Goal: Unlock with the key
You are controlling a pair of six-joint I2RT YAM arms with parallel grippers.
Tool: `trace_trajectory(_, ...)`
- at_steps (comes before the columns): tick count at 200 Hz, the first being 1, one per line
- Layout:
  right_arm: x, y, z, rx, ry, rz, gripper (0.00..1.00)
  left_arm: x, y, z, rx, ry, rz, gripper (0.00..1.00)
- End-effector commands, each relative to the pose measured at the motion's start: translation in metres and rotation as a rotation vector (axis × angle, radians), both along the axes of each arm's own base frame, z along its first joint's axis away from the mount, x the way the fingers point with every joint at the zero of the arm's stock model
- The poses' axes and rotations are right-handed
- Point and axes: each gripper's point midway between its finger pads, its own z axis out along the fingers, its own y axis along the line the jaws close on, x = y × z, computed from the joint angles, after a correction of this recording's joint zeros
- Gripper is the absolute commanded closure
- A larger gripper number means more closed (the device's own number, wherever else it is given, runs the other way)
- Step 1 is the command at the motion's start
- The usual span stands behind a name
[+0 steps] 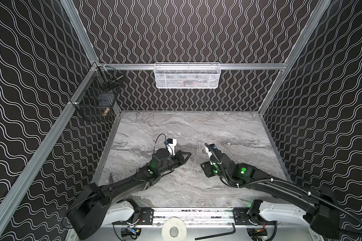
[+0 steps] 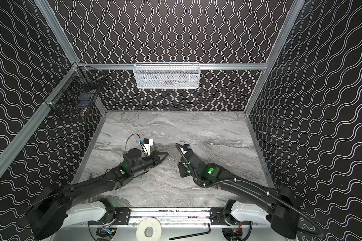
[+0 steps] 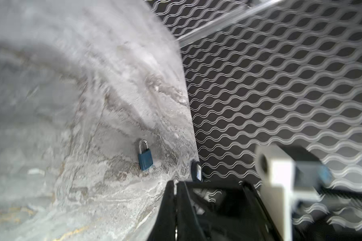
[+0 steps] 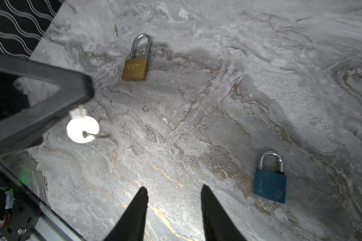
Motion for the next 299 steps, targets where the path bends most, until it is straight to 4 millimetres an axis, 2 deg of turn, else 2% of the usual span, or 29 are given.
trace_trajectory(1,0.004,0.017,0.038,0.247,-0.084,0.059,0.49,-0.008,0.003,0.008,0.152,-0.246,-0.085,1.0)
trace_trajectory(24,0.0,0.021,0.068,0.415,-0.16,0.126,0.44,-0.017,0.002,0.015,0.156,-0.35,-0.136,1.0)
trace_trajectory(54,-0.014,0.042,0.087,0.51,-0.167,0.289,0.44,-0.03,-0.007,0.036,0.02,-0.447,-0.2,1.0)
trace_trajectory(83,-0.022,0.061,0.079,0.507,-0.096,0.387,0.47,-0.033,-0.01,0.053,-0.09,-0.491,-0.203,1.0)
trace_trajectory(133,-0.017,0.058,0.068,0.492,-0.09,0.348,0.52,-0.036,-0.012,0.061,-0.144,-0.495,-0.222,1.0)
trace_trajectory(173,-0.016,0.061,0.075,0.503,-0.116,0.367,0.55,-0.038,-0.014,0.062,-0.163,-0.493,-0.243,1.0)
trace_trajectory(205,-0.014,0.061,0.077,0.497,-0.121,0.364,0.69,-0.04,-0.015,0.066,-0.186,-0.497,-0.256,1.0)
trace_trajectory(224,-0.015,0.061,0.077,0.492,-0.12,0.364,0.71,-0.039,-0.015,0.065,-0.184,-0.495,-0.255,1.0)
trace_trajectory(240,-0.016,0.06,0.076,0.493,-0.121,0.367,0.76,-0.04,-0.014,0.066,-0.186,-0.497,-0.257,1.0)
trace_trajectory(299,-0.018,0.063,0.081,0.508,-0.124,0.386,0.83,-0.04,-0.015,0.068,-0.209,-0.503,-0.268,1.0)
